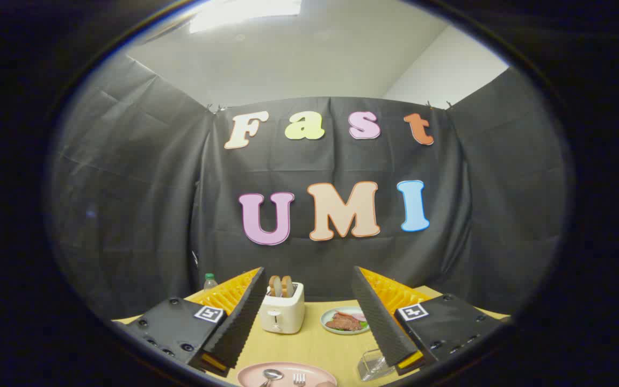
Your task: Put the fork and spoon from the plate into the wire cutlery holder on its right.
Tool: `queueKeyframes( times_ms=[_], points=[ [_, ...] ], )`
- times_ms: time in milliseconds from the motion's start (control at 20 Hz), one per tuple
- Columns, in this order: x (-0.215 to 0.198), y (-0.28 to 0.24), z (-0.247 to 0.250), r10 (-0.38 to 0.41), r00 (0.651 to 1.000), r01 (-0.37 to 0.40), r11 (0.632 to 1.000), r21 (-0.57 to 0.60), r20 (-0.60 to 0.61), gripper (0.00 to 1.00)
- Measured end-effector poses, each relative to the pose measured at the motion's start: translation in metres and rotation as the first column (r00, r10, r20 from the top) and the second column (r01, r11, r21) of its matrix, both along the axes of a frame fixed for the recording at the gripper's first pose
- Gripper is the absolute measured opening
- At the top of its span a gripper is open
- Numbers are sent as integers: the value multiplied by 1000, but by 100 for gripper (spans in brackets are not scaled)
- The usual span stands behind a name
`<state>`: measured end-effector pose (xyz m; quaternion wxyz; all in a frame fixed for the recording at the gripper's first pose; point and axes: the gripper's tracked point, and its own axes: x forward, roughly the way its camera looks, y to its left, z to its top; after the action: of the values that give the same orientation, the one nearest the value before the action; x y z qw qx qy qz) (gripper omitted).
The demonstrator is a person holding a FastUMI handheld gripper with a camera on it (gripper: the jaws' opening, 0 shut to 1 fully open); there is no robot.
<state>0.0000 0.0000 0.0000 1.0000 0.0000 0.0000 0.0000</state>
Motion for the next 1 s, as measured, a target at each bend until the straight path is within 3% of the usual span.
queueKeyframes(
  times_ms=[1000],
  points=[
    [-1,7,-10,63,997,-64,998,-21,-39,100]
  ],
)
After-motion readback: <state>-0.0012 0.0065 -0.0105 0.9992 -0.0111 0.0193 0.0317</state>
